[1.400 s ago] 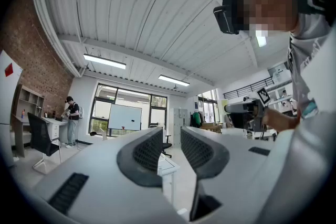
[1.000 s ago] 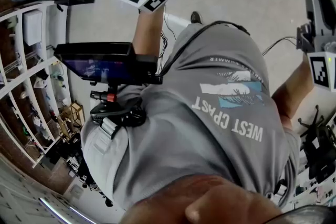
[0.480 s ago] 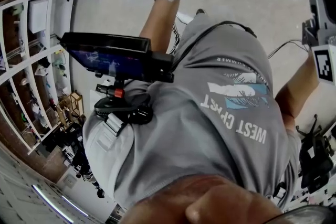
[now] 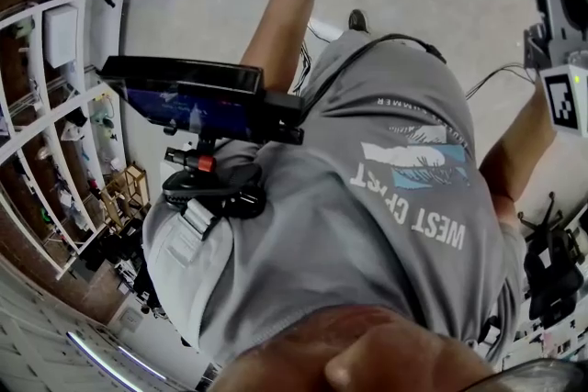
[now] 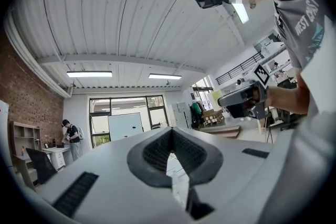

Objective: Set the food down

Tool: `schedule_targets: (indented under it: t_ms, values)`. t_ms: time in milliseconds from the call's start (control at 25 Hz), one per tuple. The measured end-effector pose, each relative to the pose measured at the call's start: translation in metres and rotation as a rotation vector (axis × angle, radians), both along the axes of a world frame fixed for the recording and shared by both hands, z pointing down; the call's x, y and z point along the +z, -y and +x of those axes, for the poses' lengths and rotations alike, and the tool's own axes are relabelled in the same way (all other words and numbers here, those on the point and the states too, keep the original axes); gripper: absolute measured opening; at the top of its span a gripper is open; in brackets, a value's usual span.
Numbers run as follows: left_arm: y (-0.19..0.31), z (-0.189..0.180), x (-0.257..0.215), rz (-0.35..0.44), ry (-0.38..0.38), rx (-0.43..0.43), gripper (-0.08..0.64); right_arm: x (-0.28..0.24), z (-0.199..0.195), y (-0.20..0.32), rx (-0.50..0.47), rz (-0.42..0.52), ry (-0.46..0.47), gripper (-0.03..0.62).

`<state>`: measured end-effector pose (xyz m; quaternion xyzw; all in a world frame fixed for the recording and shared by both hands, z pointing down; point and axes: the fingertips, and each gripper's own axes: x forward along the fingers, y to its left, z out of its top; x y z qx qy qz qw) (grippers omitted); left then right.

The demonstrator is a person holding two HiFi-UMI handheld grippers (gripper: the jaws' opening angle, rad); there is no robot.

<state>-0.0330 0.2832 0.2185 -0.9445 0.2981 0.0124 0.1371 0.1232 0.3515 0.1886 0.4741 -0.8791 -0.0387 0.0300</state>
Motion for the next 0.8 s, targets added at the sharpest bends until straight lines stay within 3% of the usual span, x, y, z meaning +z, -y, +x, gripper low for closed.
schedule_targets:
  t_ms: [160,440,800]
  values:
    - [0.023,-0.018,-0.01,0.016,-0.01,0.04,0.006,-0.001,-0.037,0.035,0.019,-0.004,0.004,0.107]
    - [0.056,-0.035,-0.009,-0.014,0.005,0.057,0.006,-0.006,-0.053,0.066,0.037,0.006,0.011,0.107]
    - [0.085,0.006,-0.005,0.022,0.009,0.072,0.006,0.002,-0.022,0.1,0.07,0.048,-0.003,0.107]
